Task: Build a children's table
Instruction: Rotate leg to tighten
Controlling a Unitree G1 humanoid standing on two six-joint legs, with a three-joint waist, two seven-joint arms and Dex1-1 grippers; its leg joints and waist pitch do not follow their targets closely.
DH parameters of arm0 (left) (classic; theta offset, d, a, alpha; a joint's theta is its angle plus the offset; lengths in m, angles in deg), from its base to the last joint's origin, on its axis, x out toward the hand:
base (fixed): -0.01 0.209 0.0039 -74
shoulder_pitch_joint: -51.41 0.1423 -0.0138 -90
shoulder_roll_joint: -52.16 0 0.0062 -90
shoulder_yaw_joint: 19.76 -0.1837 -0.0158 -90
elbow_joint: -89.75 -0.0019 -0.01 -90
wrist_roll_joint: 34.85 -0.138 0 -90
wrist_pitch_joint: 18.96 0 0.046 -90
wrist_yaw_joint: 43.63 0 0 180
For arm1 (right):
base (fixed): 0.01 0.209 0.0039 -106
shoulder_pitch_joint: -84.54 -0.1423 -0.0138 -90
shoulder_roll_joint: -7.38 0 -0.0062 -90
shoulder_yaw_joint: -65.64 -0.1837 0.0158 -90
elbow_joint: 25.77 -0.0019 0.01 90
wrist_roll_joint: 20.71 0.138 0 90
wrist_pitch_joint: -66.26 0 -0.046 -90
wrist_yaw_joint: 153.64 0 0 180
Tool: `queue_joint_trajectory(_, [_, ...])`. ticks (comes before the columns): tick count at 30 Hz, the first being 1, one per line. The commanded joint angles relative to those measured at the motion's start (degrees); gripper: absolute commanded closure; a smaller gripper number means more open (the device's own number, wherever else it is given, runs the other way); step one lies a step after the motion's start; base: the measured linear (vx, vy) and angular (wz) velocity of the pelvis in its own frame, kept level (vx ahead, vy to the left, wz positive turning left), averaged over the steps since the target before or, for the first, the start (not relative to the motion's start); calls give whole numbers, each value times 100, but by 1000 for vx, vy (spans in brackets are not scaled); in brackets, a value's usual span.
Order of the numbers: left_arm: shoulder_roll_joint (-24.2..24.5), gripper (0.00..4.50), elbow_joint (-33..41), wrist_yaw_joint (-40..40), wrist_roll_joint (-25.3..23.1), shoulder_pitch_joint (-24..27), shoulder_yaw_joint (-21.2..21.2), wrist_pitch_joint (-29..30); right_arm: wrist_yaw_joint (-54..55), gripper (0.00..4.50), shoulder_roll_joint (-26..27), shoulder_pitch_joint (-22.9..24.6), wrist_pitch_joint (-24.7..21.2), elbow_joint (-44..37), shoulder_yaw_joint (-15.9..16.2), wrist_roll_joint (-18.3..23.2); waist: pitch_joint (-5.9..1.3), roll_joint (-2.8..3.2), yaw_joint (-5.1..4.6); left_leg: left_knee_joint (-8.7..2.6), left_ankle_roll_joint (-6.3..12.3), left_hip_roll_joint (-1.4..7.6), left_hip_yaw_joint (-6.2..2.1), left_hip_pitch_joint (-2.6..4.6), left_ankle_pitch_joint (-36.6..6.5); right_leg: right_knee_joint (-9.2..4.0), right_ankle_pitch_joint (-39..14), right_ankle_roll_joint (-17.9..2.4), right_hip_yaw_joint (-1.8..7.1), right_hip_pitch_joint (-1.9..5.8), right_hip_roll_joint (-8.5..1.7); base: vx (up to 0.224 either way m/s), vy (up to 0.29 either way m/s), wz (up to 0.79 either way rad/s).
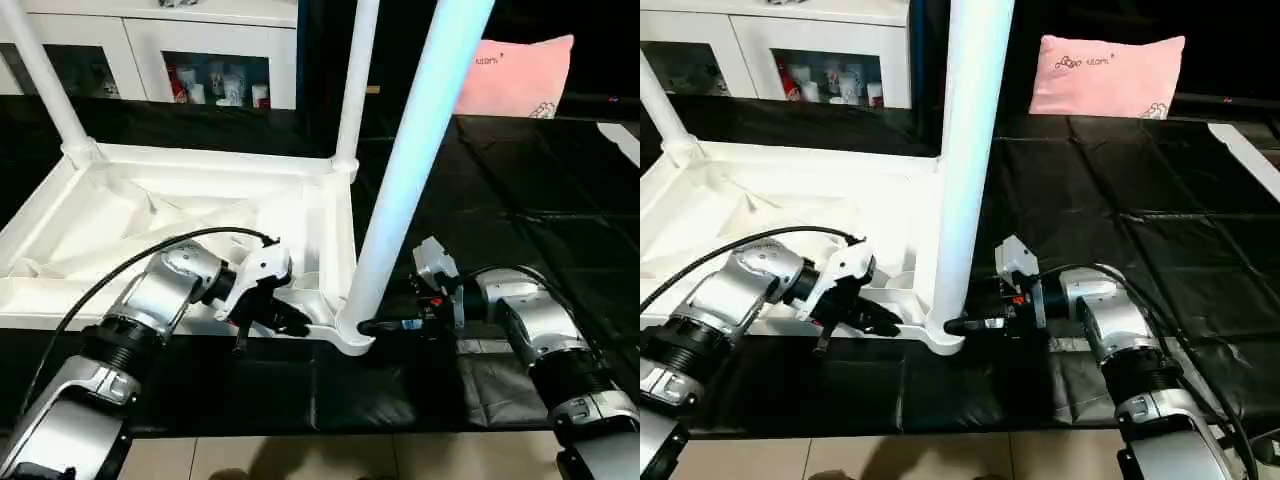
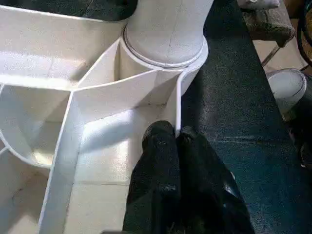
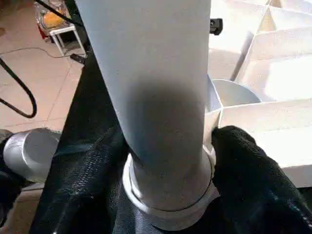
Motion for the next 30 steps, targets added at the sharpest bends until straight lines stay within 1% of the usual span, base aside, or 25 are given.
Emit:
queue_joint_trajectory(1, [-58, 450, 235, 326, 89, 54, -241, 62, -111, 205, -31, -95, -88, -26, 52, 94, -380, 3, -15, -297, 417, -15, 145, -8, -524, -271, 23, -1597, 102, 384, -257, 0, 0, 0])
queue_joint_trajectory(2, [-58, 450, 235, 326, 89, 54, -241, 62, -111, 205, -31, -95, -88, -26, 52, 94, -381, 4, -15, -295, 421, -15, 145, -5, -505, -266, 50, -1599, 102, 385, -255, 0, 0, 0])
queue_joint_trajectory(4, [-48, 450, 254, 333, 94, 58, -249, 72, -143, 228, -35, -93, -123, -39, 68, 100, -379, -2, -14, -291, 424, -21, 148, -7, -478, -266, 88, -1608, 103, 384, -253, 0, 0, 0])
queue_joint_trajectory(6, [-37, 450, 277, 345, 91, 66, -250, 84, -199, 245, -47, -83, -196, -64, 88, 120, -380, 12, -12, -292, 414, -16, 145, -4, -484, -261, 85, -1617, 103, 382, -259, 0, 0, 0])
queue_joint_trajectory(8, [-18, 450, 320, 348, 93, 78, -261, 115, -271, 249, -52, -79, -285, -76, 98, 131, -376, 15, -15, -296, 397, -15, 144, 0, -547, -271, 9, -1615, 101, 383, -257, 0, 0, 0])
queue_joint_trajectory(11, [3, 450, 342, 341, 81, 91, -284, 138, -360, 253, -44, -48, -449, -124, 97, 184, -376, 17, -16, -291, 387, -16, 144, -1, -546, -267, 53, -1627, 101, 382, -252, 0, 0, 0])
queue_joint_trajectory(12, [3, 450, 334, 322, 68, 93, -290, 147, -365, 253, -39, -26, -487, -156, 94, 205, -376, 36, -13, -291, 375, -22, 142, 0, -560, -271, 30, -1617, 101, 384, -251, 0, 0, 0])
queue_joint_trajectory(13, [-11, 450, 314, 272, 51, 90, -284, 153, -344, 254, -26, -3, -511, -184, 84, 225, -378, 28, -14, -290, 364, -22, 143, 3, -569, -272, 15, -1617, 104, 387, -252, 0, 0, 0])
queue_joint_trajectory(14, [-18, 450, 304, 247, 43, 89, -281, 157, -334, 254, -20, 8, -523, -198, 78, 234, -381, 37, -13, -289, 356, -20, 142, 6, -572, -272, 25, -1623, 102, 383, -250, 0, 0, 0])
queue_joint_trajectory(17, [-217, 450, 84, -319, -82, 10, -173, 311, 52, 254, 106, 51, -684, -184, 29, 197, -379, 40, -18, -286, 341, -23, 143, 7, -561, -266, 83, -1644, 100, 382, -242, 0, 0, 0])
queue_joint_trajectory(18, [-306, 450, -3, -541, -119, -21, -126, 348, 265, 254, 170, 52, -700, -136, 16, 136, -368, 34, -24, -287, 330, -28, 148, 1, -618, -284, -24, -1622, 104, 372, -244, 0, 0, 0])
queue_joint_trajectory(19, [-544, 450, -181, -1027, -143, -106, 6, 530, 831, 254, 360, 32, -760, 19, 11, -37, -361, 32, -22, -290, 290, -32, 145, 12, -660, -298, -131, -1595, 105, 366, -248, 0, 0, 0])
queue_joint_trajectory(20, [-703, 450, -289, -1342, -150, -161, 94, 656, 1216, 254, 489, 19, -795, 123, 11, -157, -327, 20, -57, -322, 110, -56, 124, 15, -918, -377, -836, -1428, 111, 365, -275, 0, 0, 0])
queue_joint_trajectory(21, [-876, 450, -377, -1651, -128, -225, 201, 808, 1631, 254, 648, -15, -869, 247, 8, -261, -334, 26, -63, -332, 64, -57, 108, 16, -1008, -387, -1083, -1354, 108, 381, -281, 0, 0, 0])
queue_joint_trajectory(22, [-901, 450, -390, -1696, -124, -235, 217, 830, 1692, 254, 672, -20, -879, 266, 8, -276, -324, 27, -81, -338, 21, -54, 116, 27, -1074, -410, -1271, -1290, 115, 355, -278, 0, 0, 0])
queue_joint_trajectory(23, [-1197, 450, -514, -2168, -35, -358, 418, 1088, 2376, 254, 986, -116, -1072, 478, -33, -376, -270, 31, -136, -372, -81, -70, 98, 36, -1437, -479, -1991, -1079, 110, 331, -270, 0, 0, 0])
queue_joint_trajectory(24, [-1197, 450, -514, -2168, -35, -358, 418, 1088, 2376, 254, 986, -116, -1072, 478, -33, -376, -260, 24, -161, -380, -99, -76, 85, 50, -1567, -505, -2239, -1005, 105, 324, -280, 0, 0, 0])
queue_joint_trajectory(25, [-1355, 450, -602, -2440, 1, -435, 523, 1165, 2728, 254, 1186, -197, -1169, 593, -90, -378, -262, 22, -196, -385, -112, -74, 65, 52, -1667, -513, -2416, -953, 100, 325, -285, 0, 0, 0])
queue_joint_trajectory(26, [-1654, 450, -787, -2915, 42, -592, 682, 1264, 3411, 255, 1611, -420, -1303, 870, -212, -357, -277, 24, -258, -385, -117, -87, 53, 53, -1735, -531, -2605, -880, 96, 320, -286, 0, 0, 0])
queue_joint_trajectory(27, [-1671, 450, -798, -2945, 42, -600, 689, 1265, 3446, 255, 1634, -433, -1303, 886, -214, -361, -290, 6, -308, -391, -132, -93, 29, 20, -1662, -531, -2632, -831, 91, 335, -293, 0, 0, 0])
queue_joint_trajectory(28, [-1923, 450, -967, -3366, 41, -722, 782, 1274, 3920, 255, 1962, -617, -1287, 1105, -214, -432, -299, 14, -315, -388, -128, -91, 24, 14, -1637, -529, -2601, -819, 87, 338, -289, 0, 0, 0])
queue_joint_trajectory(29, [-2035, 450, -1062, -3578, 31, -778, 821, 1240, 4130, 255, 2109, -701, -1312, 1195, -224, -454, -292, 7, -349, -380, -105, -101, 29, 10, -1607, -545, -2573, -804, 89, 313, -281, 0, 0, 0])
queue_joint_trajectory(30, [-2151, 450, -1187, -3827, 7, -846, 898, 1177, 4357, 255, 2250, -786, -1343, 1284, -269, -488, -290, 7, -347, -374, -78, -99, 38, 30, -1646, -561, -2566, -804, 92, 297, -277, 0, 0, 0])
